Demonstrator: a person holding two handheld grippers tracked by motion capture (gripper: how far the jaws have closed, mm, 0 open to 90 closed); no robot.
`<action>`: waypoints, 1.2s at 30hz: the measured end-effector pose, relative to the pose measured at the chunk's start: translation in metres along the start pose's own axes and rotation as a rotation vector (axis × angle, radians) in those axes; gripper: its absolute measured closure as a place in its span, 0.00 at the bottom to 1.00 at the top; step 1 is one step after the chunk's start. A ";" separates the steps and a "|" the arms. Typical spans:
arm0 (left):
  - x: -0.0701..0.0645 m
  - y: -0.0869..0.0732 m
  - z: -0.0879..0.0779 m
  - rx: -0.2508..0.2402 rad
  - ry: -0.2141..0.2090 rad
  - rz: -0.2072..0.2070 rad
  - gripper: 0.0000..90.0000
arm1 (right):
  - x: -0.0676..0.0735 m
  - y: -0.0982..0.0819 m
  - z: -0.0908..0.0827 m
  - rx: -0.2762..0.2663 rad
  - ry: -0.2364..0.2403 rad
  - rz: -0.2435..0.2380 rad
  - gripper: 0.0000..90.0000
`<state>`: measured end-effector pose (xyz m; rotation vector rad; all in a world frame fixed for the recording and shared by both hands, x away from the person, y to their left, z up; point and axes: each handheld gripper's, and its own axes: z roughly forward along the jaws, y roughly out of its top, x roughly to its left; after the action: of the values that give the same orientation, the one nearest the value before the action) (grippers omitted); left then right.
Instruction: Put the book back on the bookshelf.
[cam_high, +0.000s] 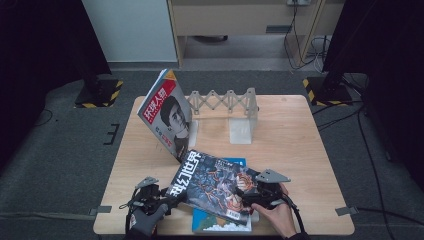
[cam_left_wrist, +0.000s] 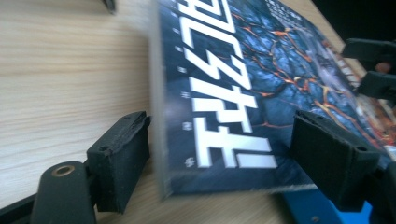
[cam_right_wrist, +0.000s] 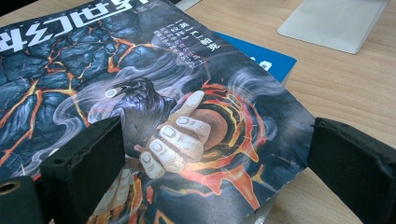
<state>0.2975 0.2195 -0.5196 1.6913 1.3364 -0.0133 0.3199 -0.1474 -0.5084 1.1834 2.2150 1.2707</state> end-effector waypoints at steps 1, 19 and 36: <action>0.000 0.001 0.002 0.003 -0.009 0.002 0.21 | 0.000 0.000 0.000 0.000 0.000 0.000 0.05; -0.028 0.018 -0.003 -0.098 -0.139 0.057 0.47 | -0.004 -0.002 0.001 -0.002 0.010 0.025 0.05; -0.028 0.025 -0.002 -0.075 -0.128 -0.011 0.64 | -0.003 -0.001 0.001 0.001 0.006 0.030 0.04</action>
<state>0.3047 0.2006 -0.4875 1.5936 1.2355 -0.0760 0.3219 -0.1498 -0.5105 1.2195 2.2098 1.2867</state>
